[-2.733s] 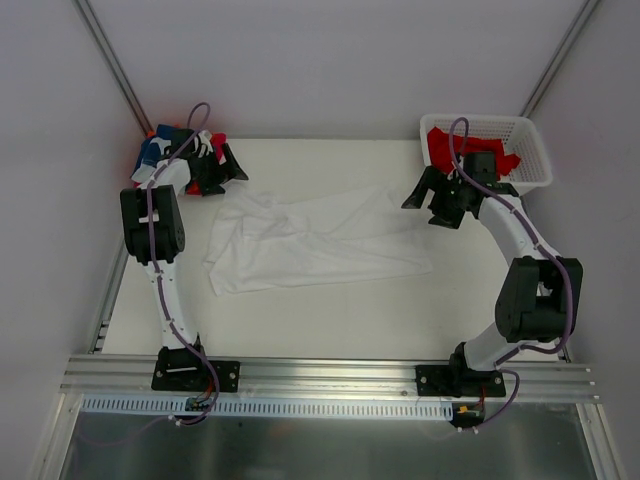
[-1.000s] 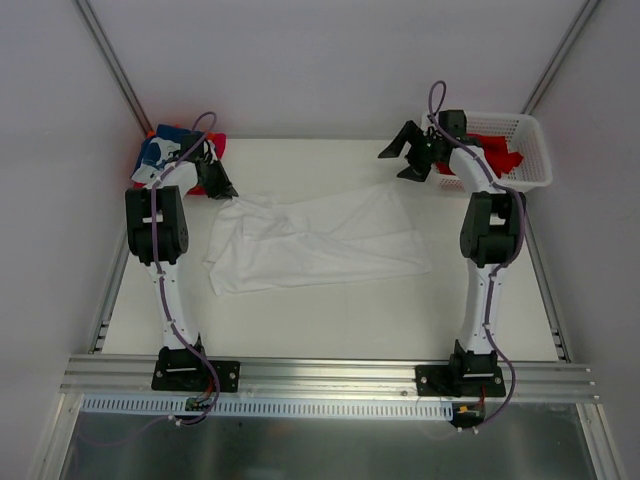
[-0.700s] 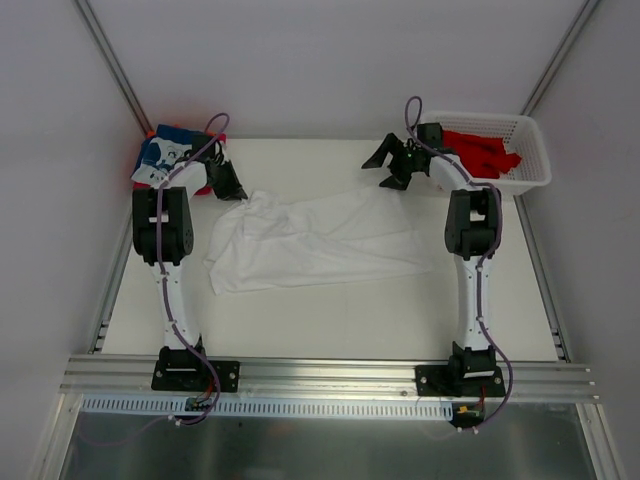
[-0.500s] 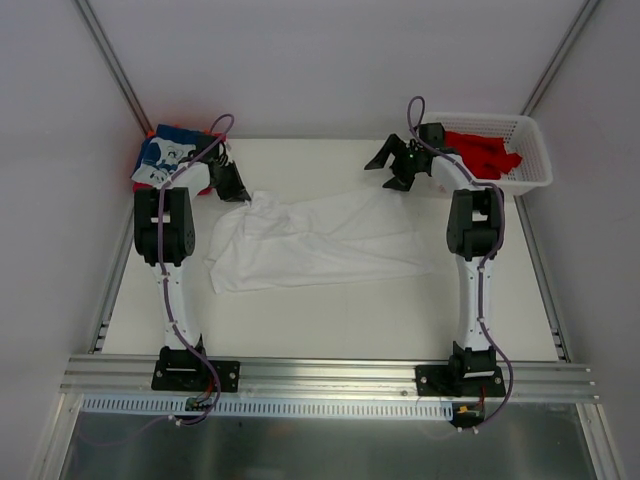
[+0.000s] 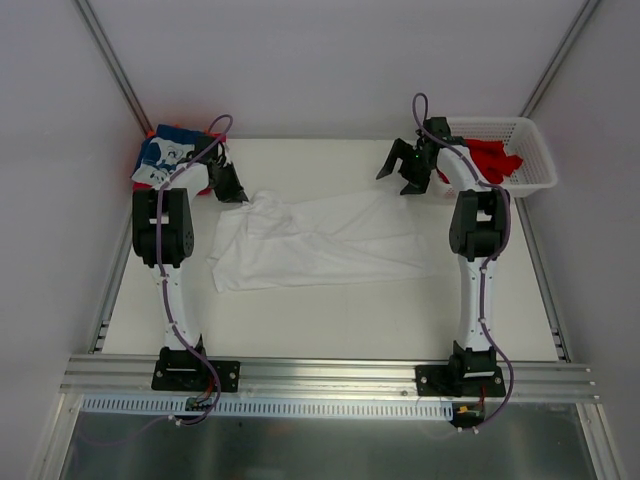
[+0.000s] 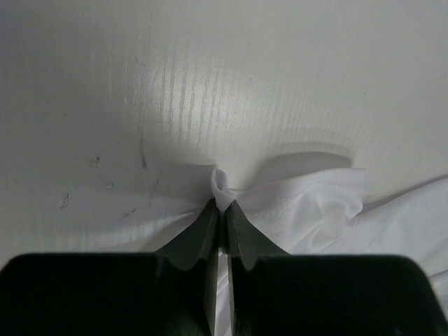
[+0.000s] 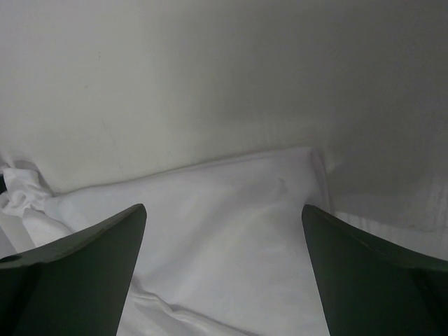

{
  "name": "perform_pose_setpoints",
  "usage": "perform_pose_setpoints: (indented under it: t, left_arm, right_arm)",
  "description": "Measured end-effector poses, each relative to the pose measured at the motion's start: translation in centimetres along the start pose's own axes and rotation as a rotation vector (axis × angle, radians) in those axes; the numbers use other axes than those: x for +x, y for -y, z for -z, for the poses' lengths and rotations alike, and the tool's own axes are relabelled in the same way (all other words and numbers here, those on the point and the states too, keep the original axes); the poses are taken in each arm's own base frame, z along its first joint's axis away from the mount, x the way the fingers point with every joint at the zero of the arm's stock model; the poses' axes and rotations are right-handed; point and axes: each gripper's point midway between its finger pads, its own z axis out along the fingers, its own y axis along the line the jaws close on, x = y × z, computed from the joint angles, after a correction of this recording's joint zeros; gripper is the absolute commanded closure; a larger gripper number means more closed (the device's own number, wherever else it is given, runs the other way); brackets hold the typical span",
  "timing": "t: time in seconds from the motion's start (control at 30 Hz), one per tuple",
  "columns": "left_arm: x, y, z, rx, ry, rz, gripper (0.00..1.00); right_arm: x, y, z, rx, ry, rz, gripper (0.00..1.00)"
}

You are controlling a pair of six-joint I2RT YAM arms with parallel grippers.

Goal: Fold and stack the t-shirts
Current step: Fold the tshirt

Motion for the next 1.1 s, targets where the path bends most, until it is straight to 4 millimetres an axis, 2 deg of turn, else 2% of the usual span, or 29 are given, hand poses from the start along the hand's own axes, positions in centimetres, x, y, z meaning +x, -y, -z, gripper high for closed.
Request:
perform_pose_setpoints:
  t: [0.37,0.43,0.53,0.63,0.9,1.03,1.1]
  left_arm:
    - [0.7,1.1,-0.1,0.003,-0.011,-0.022,0.99]
    - [0.9,1.2,-0.1,-0.001,-0.013,-0.027,0.99]
    - [1.1,1.0,0.0,-0.014,-0.013,-0.027,0.99]
    - [1.0,0.9,0.1,-0.017,-0.011,-0.028,0.99]
    - [1.1,0.9,0.2,-0.018,-0.013,-0.030,1.00]
    - [1.4,0.8,0.3,-0.021,-0.018,-0.029,1.00]
    - [1.6,0.7,0.3,-0.024,-0.022,-0.028,1.00]
  right_arm:
    - [0.7,1.3,0.6,0.074,-0.026,0.075,0.01]
    - [0.2,0.9,1.2,0.091,-0.031,0.093,0.00]
    - [-1.7,-0.3,2.3,0.094,0.019,0.137,0.01]
    - [-2.4,-0.1,3.2,0.125,0.050,0.166,0.01]
    - [-0.2,1.8,2.0,0.175,-0.019,0.184,0.01]
    - [1.1,3.0,0.5,0.187,-0.051,0.189,0.00]
    - [1.0,3.0,0.4,0.183,-0.044,0.190,0.00]
